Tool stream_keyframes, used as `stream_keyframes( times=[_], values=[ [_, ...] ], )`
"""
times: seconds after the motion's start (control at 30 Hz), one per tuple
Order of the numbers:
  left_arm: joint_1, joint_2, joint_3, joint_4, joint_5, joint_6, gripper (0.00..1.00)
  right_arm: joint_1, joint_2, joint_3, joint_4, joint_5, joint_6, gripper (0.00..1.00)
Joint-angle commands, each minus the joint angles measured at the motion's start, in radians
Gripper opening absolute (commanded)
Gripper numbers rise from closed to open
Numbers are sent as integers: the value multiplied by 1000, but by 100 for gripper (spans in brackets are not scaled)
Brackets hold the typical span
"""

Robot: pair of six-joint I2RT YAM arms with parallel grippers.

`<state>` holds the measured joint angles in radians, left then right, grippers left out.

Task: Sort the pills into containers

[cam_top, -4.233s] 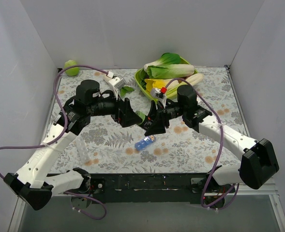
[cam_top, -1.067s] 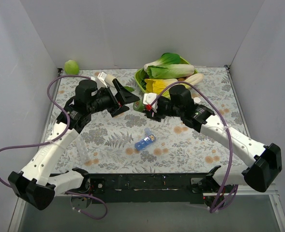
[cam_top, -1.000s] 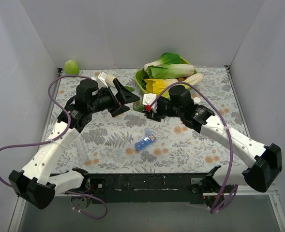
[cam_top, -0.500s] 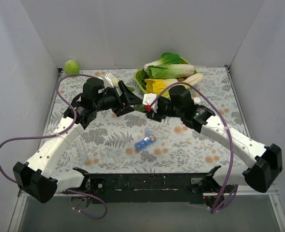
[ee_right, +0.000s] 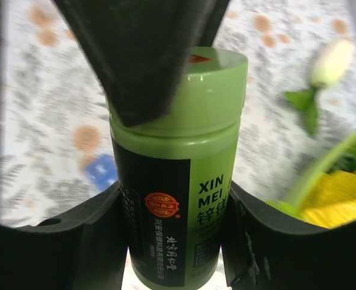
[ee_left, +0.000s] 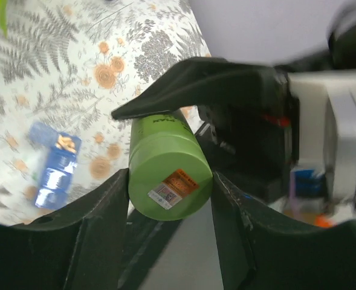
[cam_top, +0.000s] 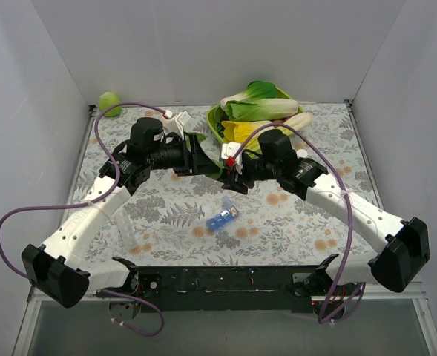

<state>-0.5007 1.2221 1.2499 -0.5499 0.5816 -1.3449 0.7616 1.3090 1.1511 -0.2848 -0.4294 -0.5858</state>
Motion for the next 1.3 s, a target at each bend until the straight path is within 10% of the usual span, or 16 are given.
stream_keyframes(
  times=[0.0, 0.17, 0.23, 0.3, 0.37, 0.43, 0.5, 0.53, 0.6, 0.9, 1.27],
  values=[
    [-4, -102, -58, 59, 285, 505, 9, -74, 36, 78, -1, -459, 222, 1],
    [-2, -125, -58, 20, 320, 864, 13, -77, 101, 15, 187, -915, 546, 1],
    [1, -75, 12, -7, 297, 915, 13, -76, 99, -66, 598, -1038, 939, 1],
    [7, -64, 45, 16, 252, 852, 47, -80, 99, -186, 1064, -1048, 1187, 1],
    [27, -119, 16, 138, 218, 762, 73, -88, 113, -209, 1165, -1043, 1337, 1],
    [33, -227, -62, 230, 142, 622, 98, -111, 99, -196, 1016, -1020, 1197, 1],
    [37, -288, -99, 318, 80, 525, 98, -122, 87, -71, 667, -936, 885, 1],
    [39, -314, -110, 327, 43, 421, 98, -120, 87, 9, 207, -868, 686, 1],
    [40, -342, -113, 303, 27, 324, 98, -91, 88, 77, 8, -688, 294, 1],
    [42, -239, -87, 145, -71, -205, 98, -35, -4, 73, 18, -146, 77, 1],
    [31, -89, 58, -37, -164, -180, 83, 10, -10, 68, 21, -23, 30, 1]
  ],
)
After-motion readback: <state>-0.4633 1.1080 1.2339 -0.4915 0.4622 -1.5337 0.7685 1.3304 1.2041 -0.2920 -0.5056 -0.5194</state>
